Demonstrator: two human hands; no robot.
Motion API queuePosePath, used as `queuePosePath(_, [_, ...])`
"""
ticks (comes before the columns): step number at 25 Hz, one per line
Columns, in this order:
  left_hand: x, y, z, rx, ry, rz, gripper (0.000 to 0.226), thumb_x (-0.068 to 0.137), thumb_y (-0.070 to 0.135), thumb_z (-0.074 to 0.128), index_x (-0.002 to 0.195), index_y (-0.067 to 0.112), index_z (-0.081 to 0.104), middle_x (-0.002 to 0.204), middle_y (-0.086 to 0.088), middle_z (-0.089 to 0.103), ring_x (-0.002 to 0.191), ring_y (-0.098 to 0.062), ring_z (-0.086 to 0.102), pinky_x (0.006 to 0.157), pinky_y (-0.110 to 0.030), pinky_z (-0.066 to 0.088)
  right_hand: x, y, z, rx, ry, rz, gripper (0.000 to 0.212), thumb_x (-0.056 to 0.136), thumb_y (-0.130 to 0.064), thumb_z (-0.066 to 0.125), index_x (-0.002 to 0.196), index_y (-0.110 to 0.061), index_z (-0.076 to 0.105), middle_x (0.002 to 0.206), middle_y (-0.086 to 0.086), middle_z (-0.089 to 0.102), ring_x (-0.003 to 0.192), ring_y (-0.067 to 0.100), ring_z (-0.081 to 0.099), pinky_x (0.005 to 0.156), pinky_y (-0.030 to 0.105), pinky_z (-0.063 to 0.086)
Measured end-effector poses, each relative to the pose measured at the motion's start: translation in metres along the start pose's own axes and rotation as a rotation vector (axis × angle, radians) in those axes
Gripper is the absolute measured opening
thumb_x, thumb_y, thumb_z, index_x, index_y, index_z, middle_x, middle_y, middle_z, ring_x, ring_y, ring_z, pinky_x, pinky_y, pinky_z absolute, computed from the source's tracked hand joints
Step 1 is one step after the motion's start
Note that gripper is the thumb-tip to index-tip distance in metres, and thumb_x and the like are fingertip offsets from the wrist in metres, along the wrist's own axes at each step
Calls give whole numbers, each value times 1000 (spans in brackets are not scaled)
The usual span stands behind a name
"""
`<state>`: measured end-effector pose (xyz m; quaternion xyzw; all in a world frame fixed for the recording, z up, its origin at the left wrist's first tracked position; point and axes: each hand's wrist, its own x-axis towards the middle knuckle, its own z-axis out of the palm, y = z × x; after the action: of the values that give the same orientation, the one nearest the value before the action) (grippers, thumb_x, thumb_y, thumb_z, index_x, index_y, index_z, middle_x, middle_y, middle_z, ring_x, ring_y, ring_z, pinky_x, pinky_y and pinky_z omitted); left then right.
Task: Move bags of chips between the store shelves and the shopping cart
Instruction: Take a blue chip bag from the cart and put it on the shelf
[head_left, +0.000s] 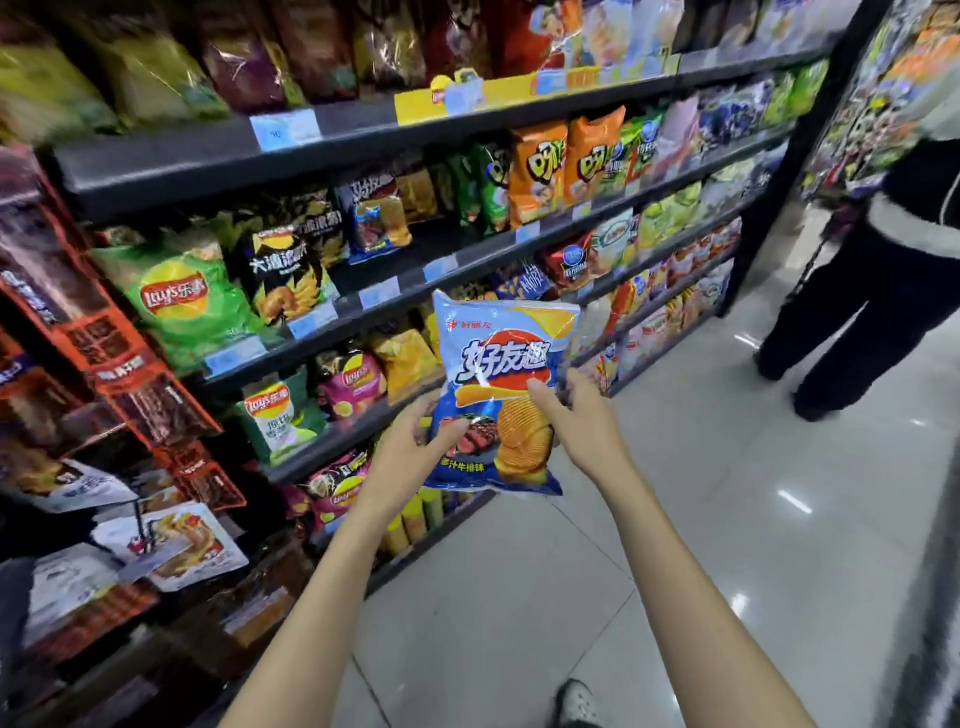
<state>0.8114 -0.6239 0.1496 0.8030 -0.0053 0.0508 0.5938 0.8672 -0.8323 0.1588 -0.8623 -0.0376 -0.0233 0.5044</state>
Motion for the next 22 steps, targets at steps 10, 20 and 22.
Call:
queuePosePath(10, [166,1,23,74,404,-135,53,91,54,59,139,34,49,134,19,55,124,-4,49,94,-17,39,228,-21,-9,-18,-397,-250,58,98,-46,52,148,-21,36,132,3,56,122,22,52,100,42,44])
queuePosePath(20, [283,-20,-59,215,570,-155,65,93,58,55,149,28,39,143,7,52,132,-12,46,107,-34,40,344,-64,82,105,-562,-365,65,99,-23,59,153,-20,23,122,-4,64,111,11,62,96,33,51])
queuePosePath(22, [308,-21,-81,252,599,-153,62,96,51,54,149,25,39,141,8,52,128,-8,45,101,-28,37,370,-76,107,121,-558,-380,66,98,-20,59,153,-21,22,123,-2,64,111,12,62,97,36,52])
